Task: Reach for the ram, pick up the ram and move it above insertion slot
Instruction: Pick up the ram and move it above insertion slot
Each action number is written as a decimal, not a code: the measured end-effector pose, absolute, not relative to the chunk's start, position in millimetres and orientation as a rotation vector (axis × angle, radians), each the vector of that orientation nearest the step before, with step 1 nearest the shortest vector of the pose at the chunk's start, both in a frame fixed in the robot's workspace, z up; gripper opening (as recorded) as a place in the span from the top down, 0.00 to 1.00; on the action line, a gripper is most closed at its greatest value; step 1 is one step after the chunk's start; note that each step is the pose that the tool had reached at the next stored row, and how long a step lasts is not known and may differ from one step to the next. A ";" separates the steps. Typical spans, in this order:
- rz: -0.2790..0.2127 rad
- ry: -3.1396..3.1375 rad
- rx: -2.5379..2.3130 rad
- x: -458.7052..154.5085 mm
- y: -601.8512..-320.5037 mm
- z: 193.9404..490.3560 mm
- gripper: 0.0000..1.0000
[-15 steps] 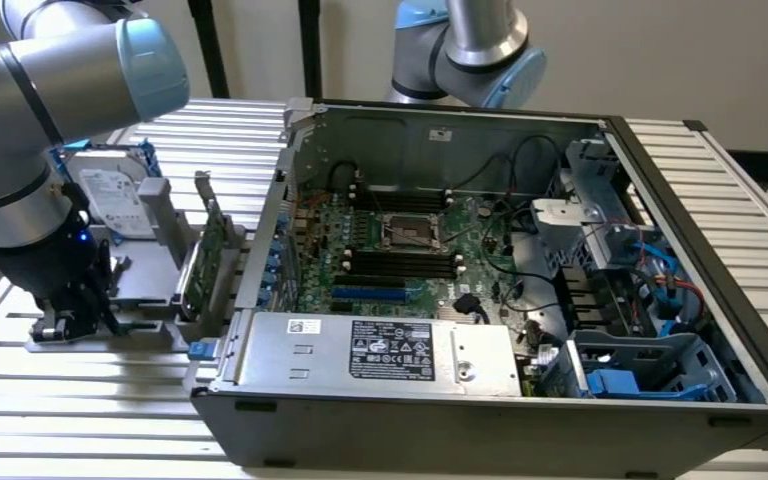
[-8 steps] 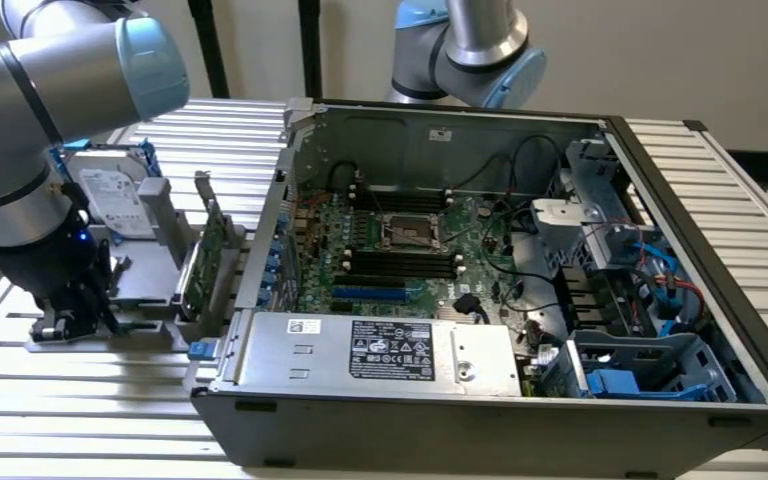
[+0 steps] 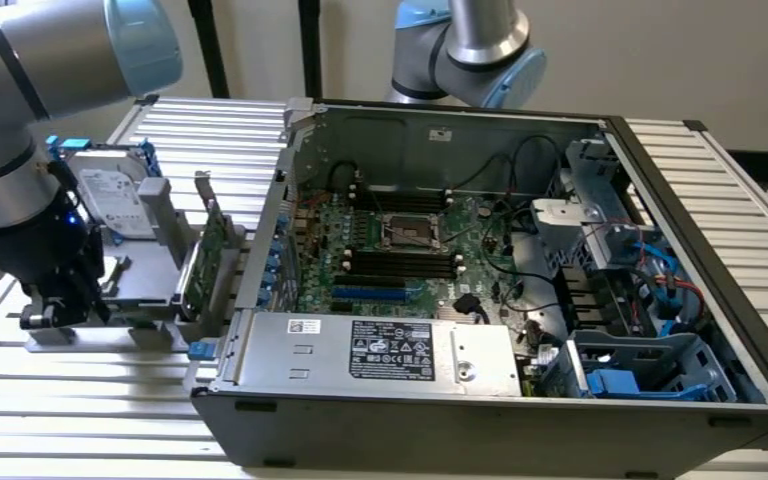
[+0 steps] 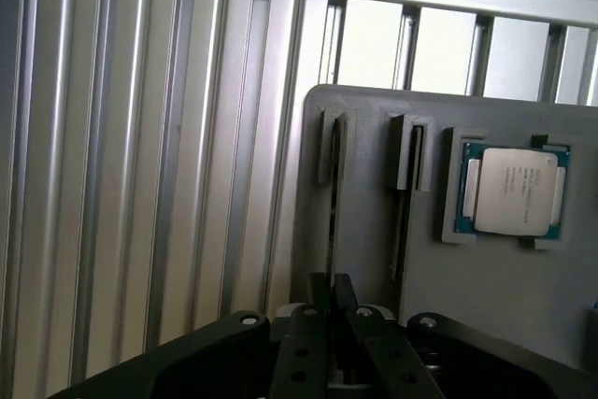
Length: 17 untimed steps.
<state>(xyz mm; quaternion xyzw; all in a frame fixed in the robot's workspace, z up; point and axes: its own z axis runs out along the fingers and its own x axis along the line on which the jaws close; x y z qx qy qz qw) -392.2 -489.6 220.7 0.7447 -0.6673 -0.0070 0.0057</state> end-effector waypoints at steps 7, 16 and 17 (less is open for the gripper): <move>-0.022 -2.089 2.331 -390.1 -489.9 252.7 0.86; -0.025 -2.088 2.333 -366.4 -491.6 293.3 0.86; -0.026 -2.088 2.334 -362.5 -492.1 297.9 0.86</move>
